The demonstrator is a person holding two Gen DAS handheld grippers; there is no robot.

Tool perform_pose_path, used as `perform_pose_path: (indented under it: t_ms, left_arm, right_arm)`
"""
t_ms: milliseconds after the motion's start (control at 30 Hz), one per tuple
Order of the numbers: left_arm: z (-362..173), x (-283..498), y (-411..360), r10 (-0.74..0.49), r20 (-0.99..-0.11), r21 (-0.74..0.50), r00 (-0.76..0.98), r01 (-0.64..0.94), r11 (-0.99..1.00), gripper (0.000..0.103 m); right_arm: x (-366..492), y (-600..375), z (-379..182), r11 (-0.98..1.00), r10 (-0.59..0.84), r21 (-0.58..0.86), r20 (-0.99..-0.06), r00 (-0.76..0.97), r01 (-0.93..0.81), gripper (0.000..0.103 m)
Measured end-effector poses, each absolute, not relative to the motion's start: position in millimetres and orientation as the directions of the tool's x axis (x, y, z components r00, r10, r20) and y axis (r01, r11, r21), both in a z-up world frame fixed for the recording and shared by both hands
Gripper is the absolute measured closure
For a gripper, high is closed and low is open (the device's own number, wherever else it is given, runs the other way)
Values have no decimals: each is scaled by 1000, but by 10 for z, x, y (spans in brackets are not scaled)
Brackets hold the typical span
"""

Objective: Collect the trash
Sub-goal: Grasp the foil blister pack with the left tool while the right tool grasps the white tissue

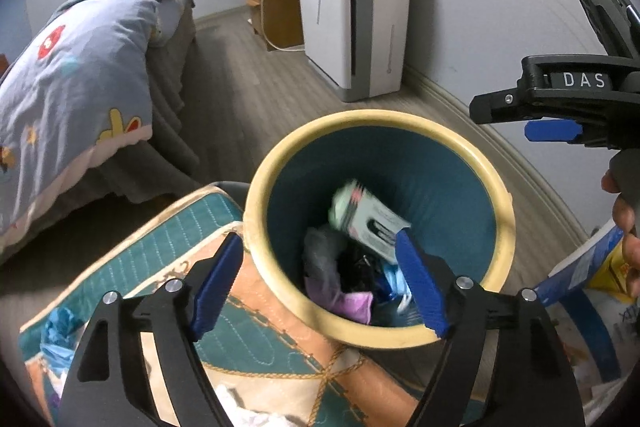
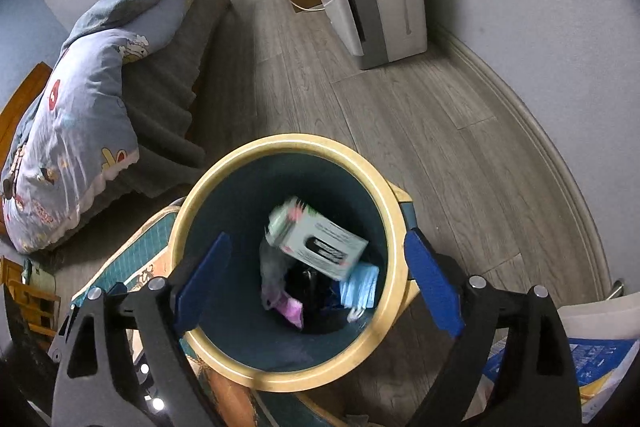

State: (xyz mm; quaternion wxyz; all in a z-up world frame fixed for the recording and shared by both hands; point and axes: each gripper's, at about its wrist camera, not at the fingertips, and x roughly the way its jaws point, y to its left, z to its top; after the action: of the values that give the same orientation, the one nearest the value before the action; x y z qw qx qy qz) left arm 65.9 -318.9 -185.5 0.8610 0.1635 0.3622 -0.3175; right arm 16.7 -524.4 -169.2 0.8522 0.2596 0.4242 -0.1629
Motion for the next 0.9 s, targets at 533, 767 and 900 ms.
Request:
perform_pose_path:
  t_ms: [533, 767, 900]
  left_arm:
    - [-1477, 597, -2414, -392, -683, 58, 616, 581, 812, 15]
    - [-1272, 667, -1760, -349, -666, 11, 659, 476, 880, 15]
    - [-1187, 699, -1394, -314, -658, -6, 684, 413, 911, 14]
  right_arm:
    - [222, -4854, -1362, 837, -45, 314, -777, 628, 448, 8]
    - [332, -4525, -1275, 851, -23, 317, -774, 632, 419, 7]
    - [415, -4258, -1266, 879, -5, 295, -780, 626, 374, 7]
